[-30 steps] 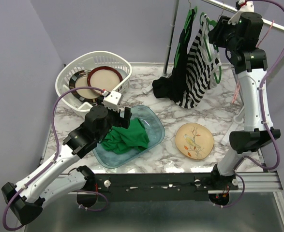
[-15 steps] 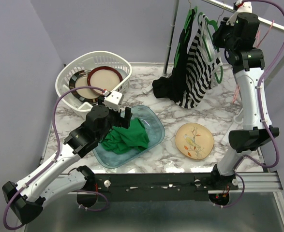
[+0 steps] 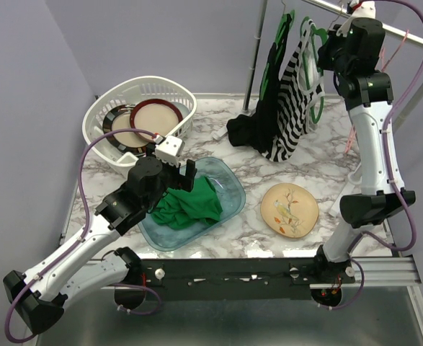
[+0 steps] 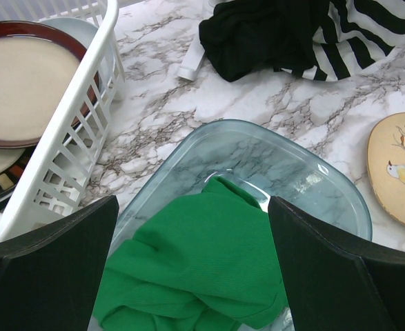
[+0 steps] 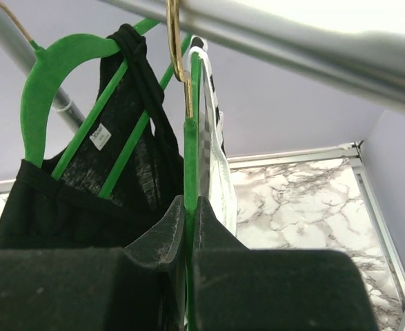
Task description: Remove the tank top from the hanger
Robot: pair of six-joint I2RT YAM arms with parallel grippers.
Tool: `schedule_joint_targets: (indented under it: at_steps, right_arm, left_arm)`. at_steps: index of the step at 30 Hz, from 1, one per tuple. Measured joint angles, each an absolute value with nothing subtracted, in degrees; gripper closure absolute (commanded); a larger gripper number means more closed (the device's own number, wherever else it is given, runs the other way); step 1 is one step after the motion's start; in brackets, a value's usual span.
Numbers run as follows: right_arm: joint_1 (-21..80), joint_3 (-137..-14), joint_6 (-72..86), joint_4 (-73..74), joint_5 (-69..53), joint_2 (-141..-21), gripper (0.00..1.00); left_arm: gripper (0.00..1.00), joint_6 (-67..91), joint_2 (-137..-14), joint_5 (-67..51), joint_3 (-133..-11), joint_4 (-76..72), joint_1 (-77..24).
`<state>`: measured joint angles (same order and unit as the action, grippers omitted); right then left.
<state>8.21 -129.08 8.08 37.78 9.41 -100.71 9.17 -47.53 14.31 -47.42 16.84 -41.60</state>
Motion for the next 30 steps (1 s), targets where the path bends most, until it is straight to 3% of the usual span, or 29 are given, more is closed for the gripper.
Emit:
schedule_joint_targets:
  at_steps: [22, 30]
  right_arm:
    - [8.3, -130.3, 6.0, 40.1, 9.8, -95.7, 0.99]
    - [8.3, -124.8, 9.7, 46.7, 11.3, -87.4, 0.99]
  left_arm:
    - [0.01, 8.9, -48.2, 14.3, -47.4, 16.9, -41.6]
    - [0.01, 8.6, -48.5, 12.6, -47.4, 17.1, -41.6]
